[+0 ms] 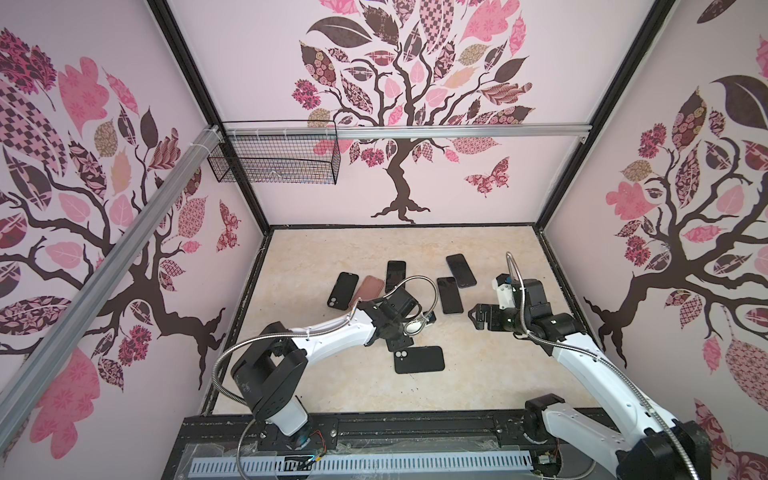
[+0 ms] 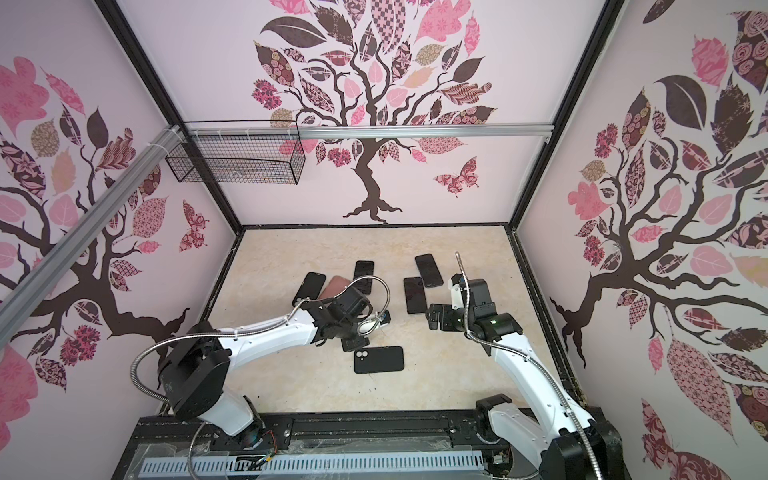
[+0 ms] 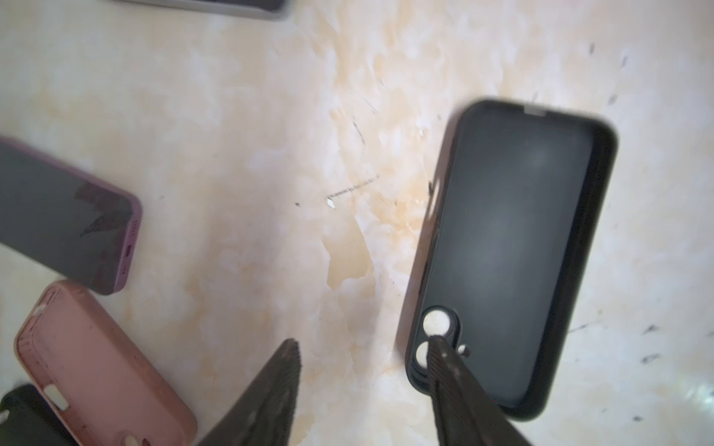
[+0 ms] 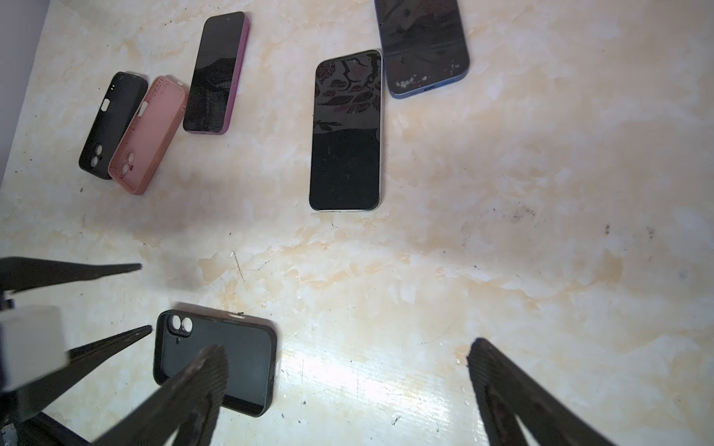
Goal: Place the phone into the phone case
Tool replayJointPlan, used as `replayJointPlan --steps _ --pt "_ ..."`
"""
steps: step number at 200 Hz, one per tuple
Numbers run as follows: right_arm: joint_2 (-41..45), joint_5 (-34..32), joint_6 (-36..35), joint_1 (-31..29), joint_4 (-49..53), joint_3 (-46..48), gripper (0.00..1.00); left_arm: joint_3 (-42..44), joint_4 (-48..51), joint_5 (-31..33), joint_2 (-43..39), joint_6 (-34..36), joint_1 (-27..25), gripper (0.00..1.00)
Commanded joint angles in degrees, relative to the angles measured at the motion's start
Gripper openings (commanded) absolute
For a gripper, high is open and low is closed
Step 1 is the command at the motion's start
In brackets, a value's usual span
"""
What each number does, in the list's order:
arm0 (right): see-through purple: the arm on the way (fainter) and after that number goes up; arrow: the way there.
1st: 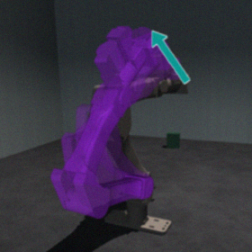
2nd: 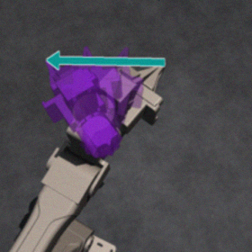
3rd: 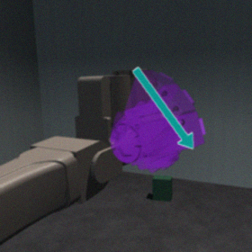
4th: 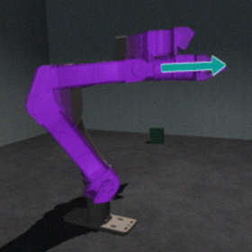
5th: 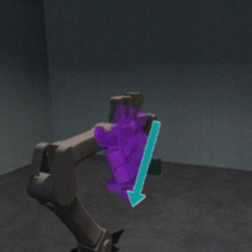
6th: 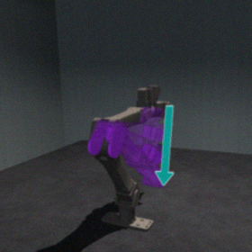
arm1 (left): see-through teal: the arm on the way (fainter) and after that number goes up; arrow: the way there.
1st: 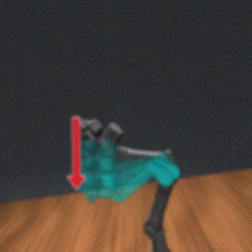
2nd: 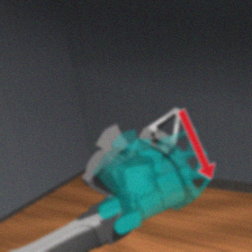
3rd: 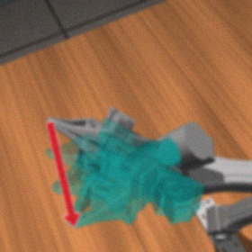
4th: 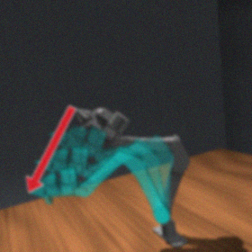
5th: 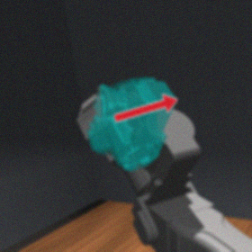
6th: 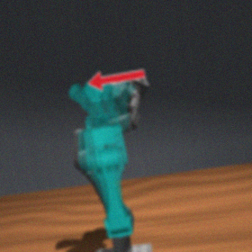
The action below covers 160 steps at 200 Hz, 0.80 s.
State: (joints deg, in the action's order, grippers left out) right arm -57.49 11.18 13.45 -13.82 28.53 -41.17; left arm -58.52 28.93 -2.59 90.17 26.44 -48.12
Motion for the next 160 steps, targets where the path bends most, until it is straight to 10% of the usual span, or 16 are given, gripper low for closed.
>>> replayJointPlan --steps 1,40,97,160 --pt "-1.7 -0.9 -1.3 -0.4 0.9 -2.6 1.0 4.1 -6.0 -2.3 -5.5 -7.8 1.3 0.7" --pt "-4.6 -4.1 -2.9 -1.0 1.7 -5.1 1.0 10.8 -12.6 4.6 -16.2 -22.8 2.5 0.97" --pt "-8.9 -5.0 -4.5 -1.6 2.2 -8.6 1.0 14.0 -3.4 22.2 -31.8 -40.9 4.5 0.97" --pt "-15.3 -6.9 -7.5 -5.5 2.8 -12.3 1.0 16.0 11.0 25.4 -42.7 -51.2 6.1 0.97"
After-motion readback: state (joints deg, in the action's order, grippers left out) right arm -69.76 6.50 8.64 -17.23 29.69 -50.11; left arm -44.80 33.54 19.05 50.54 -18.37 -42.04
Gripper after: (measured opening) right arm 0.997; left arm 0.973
